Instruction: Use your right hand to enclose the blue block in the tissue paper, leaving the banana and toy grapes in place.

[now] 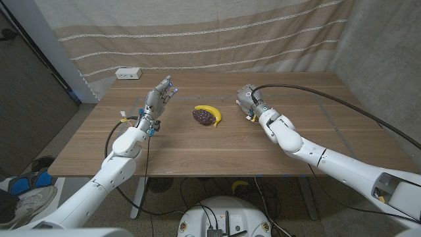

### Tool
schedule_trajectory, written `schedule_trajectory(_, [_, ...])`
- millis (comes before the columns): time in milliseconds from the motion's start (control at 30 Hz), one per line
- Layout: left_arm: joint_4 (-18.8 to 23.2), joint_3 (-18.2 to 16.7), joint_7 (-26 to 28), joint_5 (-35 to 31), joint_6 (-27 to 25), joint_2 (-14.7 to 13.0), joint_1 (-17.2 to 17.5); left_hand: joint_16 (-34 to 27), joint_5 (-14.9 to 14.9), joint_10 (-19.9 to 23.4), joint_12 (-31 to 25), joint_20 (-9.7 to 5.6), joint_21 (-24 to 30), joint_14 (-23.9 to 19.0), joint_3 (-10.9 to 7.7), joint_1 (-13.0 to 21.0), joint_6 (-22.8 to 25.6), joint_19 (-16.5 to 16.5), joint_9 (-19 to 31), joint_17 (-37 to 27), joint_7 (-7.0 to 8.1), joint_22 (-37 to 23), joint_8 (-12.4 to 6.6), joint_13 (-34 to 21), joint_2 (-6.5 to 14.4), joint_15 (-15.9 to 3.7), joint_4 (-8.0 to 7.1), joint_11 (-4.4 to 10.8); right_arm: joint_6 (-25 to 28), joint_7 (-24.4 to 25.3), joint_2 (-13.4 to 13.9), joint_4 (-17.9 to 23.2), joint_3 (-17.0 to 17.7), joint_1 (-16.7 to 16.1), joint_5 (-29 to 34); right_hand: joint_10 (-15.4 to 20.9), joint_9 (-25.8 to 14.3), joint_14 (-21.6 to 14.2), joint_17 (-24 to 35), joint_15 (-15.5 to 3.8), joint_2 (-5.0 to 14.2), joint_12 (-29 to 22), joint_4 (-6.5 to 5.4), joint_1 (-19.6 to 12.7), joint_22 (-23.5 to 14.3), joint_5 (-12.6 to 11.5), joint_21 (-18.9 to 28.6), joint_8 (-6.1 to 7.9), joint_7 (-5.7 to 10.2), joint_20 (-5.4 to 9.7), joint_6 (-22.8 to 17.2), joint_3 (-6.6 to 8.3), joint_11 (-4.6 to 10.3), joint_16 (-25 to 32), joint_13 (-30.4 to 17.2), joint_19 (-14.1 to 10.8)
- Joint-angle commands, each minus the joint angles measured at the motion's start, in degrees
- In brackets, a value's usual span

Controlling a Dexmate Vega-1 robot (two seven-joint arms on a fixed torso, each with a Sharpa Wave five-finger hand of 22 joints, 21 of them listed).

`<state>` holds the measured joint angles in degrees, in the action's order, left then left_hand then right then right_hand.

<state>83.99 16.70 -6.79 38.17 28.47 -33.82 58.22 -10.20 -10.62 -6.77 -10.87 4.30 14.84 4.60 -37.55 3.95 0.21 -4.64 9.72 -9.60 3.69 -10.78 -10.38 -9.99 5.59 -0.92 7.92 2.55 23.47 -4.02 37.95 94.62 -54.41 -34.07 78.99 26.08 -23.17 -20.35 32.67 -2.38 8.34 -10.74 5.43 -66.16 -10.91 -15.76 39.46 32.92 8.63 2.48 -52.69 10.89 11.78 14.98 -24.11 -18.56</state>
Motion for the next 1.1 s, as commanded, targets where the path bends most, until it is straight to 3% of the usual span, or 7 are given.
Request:
schedule_trajectory(33, [0.15, 0.84, 0.67, -1.04, -0.76, 0.43, -1.33, -0.09, 0.06, 0.04, -0.32, -0.21, -0.21, -0.21, -0.15, -0.27, 0.54, -0.46, 0.35, -0.18, 0.08, -0.17, -0.08, -0.25, 2.26, -0.09, -0.36, 0.01, 0.65, -4.87, -2.11, -1.90, -0.60, 2.39, 1.48, -3.52, -0.27, 2.06, -0.20, -10.51, -0.37, 0.34, -0.24, 1.54, 0.10, -0.80, -0.07, -0.40, 3.23, 6.26, -3.29, -0.90, 0.02, -0.97, 0.77, 0.62])
schedule_trajectory(367, [-0.15, 1.42, 0.25, -1.19, -1.28, 0.57, -2.34, -0.06, 0.06, 0.00, -0.30, -0.23, -0.25, -0.19, -0.18, -0.32, 0.51, -0.50, 0.35, -0.18, 0.09, -0.17, -0.06, -0.26, 2.24, -0.09, -0.38, -0.05, -0.65, -7.42, -3.18, -4.53, -1.85, 5.41, 1.51, -5.76, -0.61, 3.06, -0.23, -10.50, -0.11, 0.20, -0.50, 1.73, 0.24, -1.27, 0.16, -0.52, 3.30, 5.76, -3.40, -1.32, 0.08, -1.28, 1.53, 0.10])
schedule_trajectory(667, [-1.39, 1.90, -1.05, -0.84, -0.92, 1.10, -3.47, -0.05, 0.05, 0.09, -0.32, -0.22, -0.28, -0.23, -0.23, -0.36, 0.52, -0.57, 0.34, -0.17, 0.09, -0.17, -0.06, -0.26, 2.23, -0.11, -0.39, 0.03, -0.14, -8.89, -0.31, 2.95, -1.02, 2.76, 2.44, -6.55, -1.01, 3.58, -0.23, -10.39, -0.16, 0.06, -0.61, 1.85, 0.27, -1.48, 0.04, -0.48, 3.32, 5.71, -3.37, -1.61, 0.13, -1.39, 1.92, 0.42])
schedule_trajectory(800, [-1.84, 2.12, -1.67, -0.66, -0.62, 1.37, -3.84, -0.04, 0.04, 0.07, -0.31, -0.22, -0.30, -0.20, -0.24, -0.38, 0.52, -0.58, 0.34, -0.17, 0.06, -0.18, -0.06, -0.26, 2.22, -0.12, -0.40, 0.02, -1.38, -7.84, -0.17, 3.96, -0.66, 2.38, 2.97, -6.82, -1.12, 3.83, -0.22, -10.36, -0.14, -0.02, -0.70, 1.96, 0.28, -1.57, -0.03, -0.51, 3.35, 5.76, -3.34, -1.75, 0.14, -1.43, 2.09, 0.63])
schedule_trajectory(1100, [-1.42, 1.87, -0.67, -0.77, -0.26, 1.55, -3.07, -0.03, 0.04, 0.05, -0.30, -0.18, -0.34, -0.22, -0.28, -0.41, 0.56, -0.61, 0.34, -0.16, 0.04, -0.18, -0.07, -0.26, 2.21, -0.09, -0.40, -0.03, -3.93, -5.72, -0.80, 1.07, -0.06, 4.23, 3.74, -6.95, -1.31, 4.15, -0.16, -10.43, -0.04, -0.25, -0.79, 1.99, 0.29, -1.78, -0.15, -0.62, 3.37, 5.90, -3.18, -1.94, 0.17, -1.40, 2.39, 0.91])
